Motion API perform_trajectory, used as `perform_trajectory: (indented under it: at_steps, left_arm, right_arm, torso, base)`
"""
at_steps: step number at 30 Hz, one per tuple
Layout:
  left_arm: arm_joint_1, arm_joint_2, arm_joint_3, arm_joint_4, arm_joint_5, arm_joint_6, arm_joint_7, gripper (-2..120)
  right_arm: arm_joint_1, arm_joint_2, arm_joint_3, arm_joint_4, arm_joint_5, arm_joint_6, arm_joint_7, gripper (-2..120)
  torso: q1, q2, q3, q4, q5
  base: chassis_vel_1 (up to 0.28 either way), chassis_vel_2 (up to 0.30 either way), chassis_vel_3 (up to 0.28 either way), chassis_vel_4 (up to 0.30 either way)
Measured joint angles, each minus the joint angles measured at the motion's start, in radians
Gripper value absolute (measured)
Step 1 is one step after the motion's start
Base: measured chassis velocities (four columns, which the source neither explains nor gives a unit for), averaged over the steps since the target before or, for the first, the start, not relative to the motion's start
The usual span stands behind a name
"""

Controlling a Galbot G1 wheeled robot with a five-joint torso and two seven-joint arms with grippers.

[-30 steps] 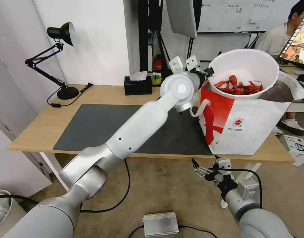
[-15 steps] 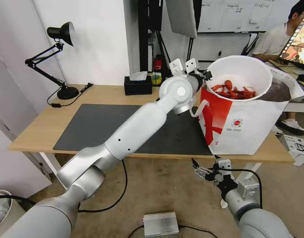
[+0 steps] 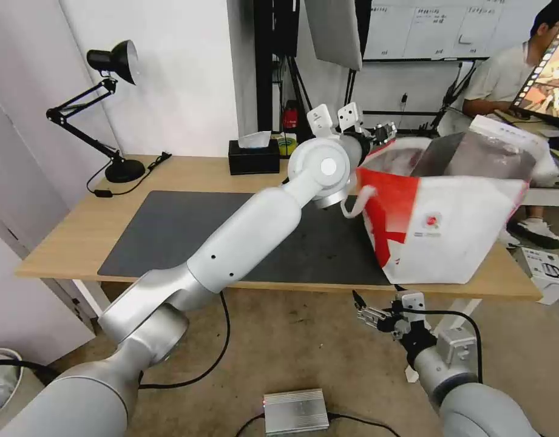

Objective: Pick up the trash from the table and place it into the takeout bag.

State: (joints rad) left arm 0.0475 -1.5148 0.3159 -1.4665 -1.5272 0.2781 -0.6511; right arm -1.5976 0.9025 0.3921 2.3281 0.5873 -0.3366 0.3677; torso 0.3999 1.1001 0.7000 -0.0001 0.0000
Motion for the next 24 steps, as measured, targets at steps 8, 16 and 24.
perform_trajectory:
  at_steps: [8,16,24]
  left_arm:
    - [0.024,0.083,0.016,-0.057,0.031,-0.02,0.008,99]
    - [0.086,0.216,0.006,-0.165,0.105,-0.019,0.025,100]
    - [0.178,0.366,-0.039,-0.301,0.184,-0.01,0.064,100]
  right_arm:
    - [0.0,0.0,0.0,0.0,0.0,0.0,0.0,100]
    - [0.0,0.0,0.0,0.0,0.0,0.0,0.0,100]
    - [0.0,0.0,0.0,0.0,0.0,0.0,0.0,100]
  torso:
    - [0.0,0.0,0.0,0.0002,-0.0001]
    - [0.0,0.0,0.0,0.0001,-0.0002]
    - [0.0,0.0,0.0,0.0002,-0.0003]
  base:
    - [0.0,0.0,0.0,0.0]
    - [0.0,0.0,0.0,0.0]
    - [0.0,0.0,0.0,0.0]
